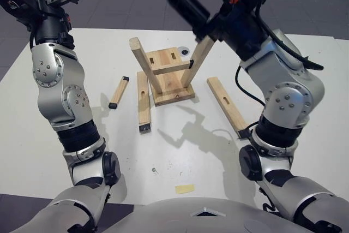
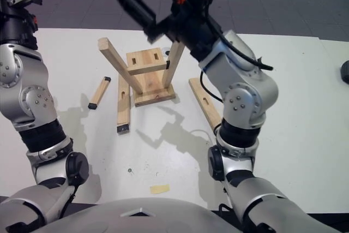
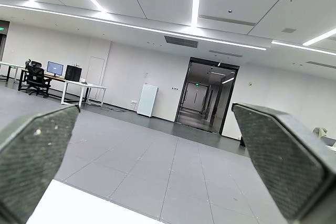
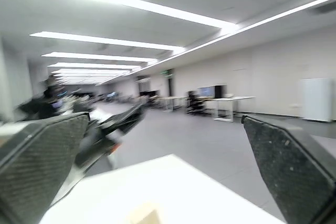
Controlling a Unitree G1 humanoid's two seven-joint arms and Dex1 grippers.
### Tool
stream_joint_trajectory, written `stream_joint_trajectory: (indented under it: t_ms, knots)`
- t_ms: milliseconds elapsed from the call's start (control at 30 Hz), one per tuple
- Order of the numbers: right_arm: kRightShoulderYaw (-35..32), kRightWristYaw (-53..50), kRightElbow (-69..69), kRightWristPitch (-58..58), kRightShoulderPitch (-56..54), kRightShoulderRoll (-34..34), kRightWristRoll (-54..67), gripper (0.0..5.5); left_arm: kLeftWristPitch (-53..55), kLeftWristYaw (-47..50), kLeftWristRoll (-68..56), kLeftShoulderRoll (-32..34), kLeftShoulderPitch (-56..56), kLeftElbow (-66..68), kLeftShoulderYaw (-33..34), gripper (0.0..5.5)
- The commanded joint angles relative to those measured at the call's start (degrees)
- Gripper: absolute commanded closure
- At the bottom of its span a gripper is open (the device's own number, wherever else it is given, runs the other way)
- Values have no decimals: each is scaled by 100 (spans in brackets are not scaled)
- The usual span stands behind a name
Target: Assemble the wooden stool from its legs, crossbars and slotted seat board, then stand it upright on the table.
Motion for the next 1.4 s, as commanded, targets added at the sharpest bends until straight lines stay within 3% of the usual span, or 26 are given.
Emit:
stream_joint_trajectory:
  t_ms: [33, 233, 467, 1133, 1400]
  knots:
    - [1090, 100, 94, -124, 292, -318, -549, 10, -38, 76, -8, -78, 140, -75, -18, 11]
    - [2186, -76, 763, -646, 353, -114, -1430, 10, -66, 148, 17, -208, 280, -110, -102, 11]
    - [2352, -480, 1783, -1051, 393, 398, -1985, 10, -72, 204, 38, -408, 382, -78, -256, 11]
    - [2362, -382, 2048, -1062, 622, 686, -2302, 341, -26, 328, 49, -492, 518, -160, -288, 10]
    - [2348, -308, 2103, -989, 671, 618, -2328, 412, 0, 346, 28, -462, 531, -157, -282, 10]
